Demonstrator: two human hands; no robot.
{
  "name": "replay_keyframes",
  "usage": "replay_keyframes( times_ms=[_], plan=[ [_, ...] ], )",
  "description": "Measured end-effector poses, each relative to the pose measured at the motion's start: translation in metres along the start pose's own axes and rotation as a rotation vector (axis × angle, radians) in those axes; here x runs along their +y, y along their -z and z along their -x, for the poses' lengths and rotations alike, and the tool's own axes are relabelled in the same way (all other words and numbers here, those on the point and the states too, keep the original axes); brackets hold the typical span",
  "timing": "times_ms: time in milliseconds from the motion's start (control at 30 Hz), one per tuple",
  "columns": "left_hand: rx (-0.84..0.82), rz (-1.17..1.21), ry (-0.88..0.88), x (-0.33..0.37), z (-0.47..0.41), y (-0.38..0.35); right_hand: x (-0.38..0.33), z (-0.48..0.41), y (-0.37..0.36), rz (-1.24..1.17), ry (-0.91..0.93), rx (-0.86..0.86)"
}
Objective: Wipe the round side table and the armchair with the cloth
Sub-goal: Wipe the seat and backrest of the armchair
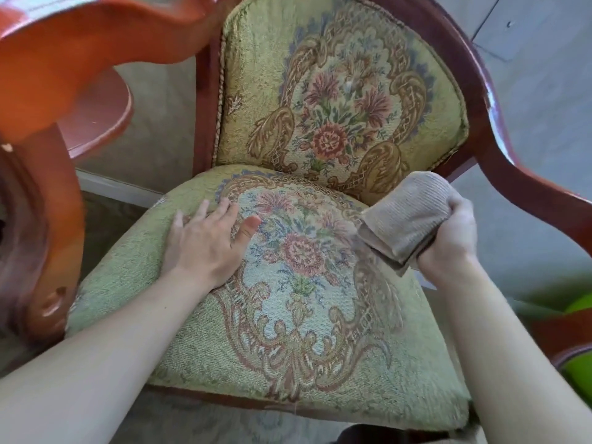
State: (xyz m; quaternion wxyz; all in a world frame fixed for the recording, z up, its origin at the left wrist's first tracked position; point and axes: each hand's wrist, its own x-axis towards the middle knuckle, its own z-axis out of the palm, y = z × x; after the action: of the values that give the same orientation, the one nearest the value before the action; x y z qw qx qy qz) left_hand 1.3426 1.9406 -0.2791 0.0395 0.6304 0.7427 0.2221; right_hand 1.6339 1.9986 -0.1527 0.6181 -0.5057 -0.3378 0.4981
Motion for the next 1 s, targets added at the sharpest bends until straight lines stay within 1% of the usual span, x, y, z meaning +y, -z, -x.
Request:
replay_keyframes(
  times_ms=[67, 100, 133, 167, 200, 233, 267, 300, 467, 600, 667, 767, 1000],
  plan=[
    [0.002, -0.001, -0.003, 0.001, 0.001, 0.000, 0.007, -0.015, -0.014, 0.350, 0.128, 0.089],
    [0.004, -0.003, -0.003, 0.001, 0.001, 0.001, 0.018, -0.018, -0.022, 0.563, 0.198, 0.083],
    [0.005, -0.003, -0.005, 0.002, 0.001, 0.001, 0.034, -0.020, -0.031, 0.764, 0.261, 0.020],
    [0.006, 0.001, -0.005, 0.002, 0.002, 0.002, 0.054, -0.017, -0.039, 0.982, 0.278, -0.107],
    [0.010, 0.007, -0.003, 0.001, 0.003, 0.002, 0.076, -0.013, -0.045, 1.213, 0.262, -0.244],
    [0.014, 0.013, -0.002, 0.000, 0.003, 0.001, 0.095, -0.011, -0.049, 1.427, 0.256, -0.343],
    [0.014, 0.015, -0.002, 0.001, 0.002, 0.001, 0.108, -0.013, -0.052, 1.556, 0.276, -0.387],
    [0.015, 0.011, -0.001, 0.001, 0.002, 0.001, 0.114, -0.015, -0.054, 1.596, 0.286, -0.403],
    [0.007, -0.022, 0.007, 0.004, -0.001, 0.001, 0.119, -0.026, -0.050, 1.611, 0.306, -0.426],
    [0.012, -0.024, 0.011, 0.003, -0.001, -0.001, 0.121, -0.014, -0.055, 1.598, 0.289, -0.429],
    [0.013, -0.018, 0.011, 0.003, -0.001, -0.001, 0.122, -0.006, -0.057, 1.604, 0.313, -0.442],
    [0.015, -0.016, 0.007, 0.003, -0.001, 0.000, 0.124, 0.010, -0.057, 1.632, 0.340, -0.490],
    [-0.005, -0.038, -0.017, 0.003, 0.003, 0.003, 0.121, 0.046, -0.053, 1.625, 0.335, -0.574]
  ],
)
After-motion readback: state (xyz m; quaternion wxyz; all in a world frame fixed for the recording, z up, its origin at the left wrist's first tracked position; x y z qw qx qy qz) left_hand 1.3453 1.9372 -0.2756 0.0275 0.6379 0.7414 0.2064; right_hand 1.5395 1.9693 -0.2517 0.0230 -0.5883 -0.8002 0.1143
